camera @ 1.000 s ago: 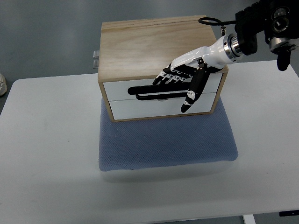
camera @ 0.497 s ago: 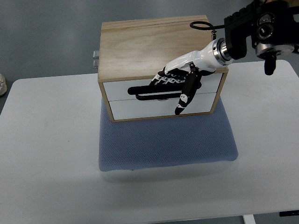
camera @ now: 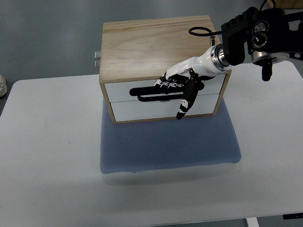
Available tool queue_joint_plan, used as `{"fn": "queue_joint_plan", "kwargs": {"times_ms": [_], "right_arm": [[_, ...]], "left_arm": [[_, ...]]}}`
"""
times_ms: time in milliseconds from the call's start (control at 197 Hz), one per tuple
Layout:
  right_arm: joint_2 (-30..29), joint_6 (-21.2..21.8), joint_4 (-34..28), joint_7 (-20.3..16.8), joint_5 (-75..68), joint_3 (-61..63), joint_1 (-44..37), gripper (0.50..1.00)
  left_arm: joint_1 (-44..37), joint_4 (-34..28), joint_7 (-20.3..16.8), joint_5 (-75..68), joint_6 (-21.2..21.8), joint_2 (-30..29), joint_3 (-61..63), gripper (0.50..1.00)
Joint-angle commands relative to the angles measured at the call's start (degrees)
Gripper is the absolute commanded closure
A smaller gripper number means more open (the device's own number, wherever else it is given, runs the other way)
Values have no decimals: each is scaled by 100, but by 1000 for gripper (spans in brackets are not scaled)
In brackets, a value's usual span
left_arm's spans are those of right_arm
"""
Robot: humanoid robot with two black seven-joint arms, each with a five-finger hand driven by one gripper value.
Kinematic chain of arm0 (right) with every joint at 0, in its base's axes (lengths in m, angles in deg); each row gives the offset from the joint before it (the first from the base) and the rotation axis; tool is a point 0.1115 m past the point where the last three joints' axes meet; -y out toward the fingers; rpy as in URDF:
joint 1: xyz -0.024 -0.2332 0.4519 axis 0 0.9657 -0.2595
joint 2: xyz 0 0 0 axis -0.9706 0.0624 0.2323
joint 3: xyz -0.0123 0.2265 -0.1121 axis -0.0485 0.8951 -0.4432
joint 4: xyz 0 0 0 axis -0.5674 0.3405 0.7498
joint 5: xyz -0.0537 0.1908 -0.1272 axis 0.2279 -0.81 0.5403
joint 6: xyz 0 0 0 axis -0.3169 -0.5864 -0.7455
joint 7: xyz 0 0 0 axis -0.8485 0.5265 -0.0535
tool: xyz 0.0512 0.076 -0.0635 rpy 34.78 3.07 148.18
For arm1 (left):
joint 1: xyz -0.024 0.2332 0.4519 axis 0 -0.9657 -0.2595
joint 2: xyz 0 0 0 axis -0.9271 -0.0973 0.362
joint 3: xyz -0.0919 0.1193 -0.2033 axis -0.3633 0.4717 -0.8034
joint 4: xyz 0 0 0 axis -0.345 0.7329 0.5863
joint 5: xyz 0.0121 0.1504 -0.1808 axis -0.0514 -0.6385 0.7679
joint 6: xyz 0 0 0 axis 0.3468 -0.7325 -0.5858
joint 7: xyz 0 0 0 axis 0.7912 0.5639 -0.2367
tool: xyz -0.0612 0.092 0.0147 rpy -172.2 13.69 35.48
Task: Open wood drawer with right hand
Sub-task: 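Lower the right hand onto the upper drawer's black bar handle, then pull the upper white drawer toward the robot with the right hand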
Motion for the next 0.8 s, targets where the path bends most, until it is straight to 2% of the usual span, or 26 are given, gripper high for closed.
{"fn": "queue_joint_plan", "kwargs": {"times_ms": [0, 655, 797], "right_arm": [[-1, -61, 1, -31, 11, -5, 13, 562], [-89, -69, -8, -242, 55, -31, 30, 562], [-80, 36, -8, -242, 55, -31, 30, 562]], "left_arm": [[1, 0, -2, 1, 0, 0, 0, 500], [1, 0, -2, 1, 0, 0, 0, 500], [1, 0, -2, 1, 0, 0, 0, 500]]}}
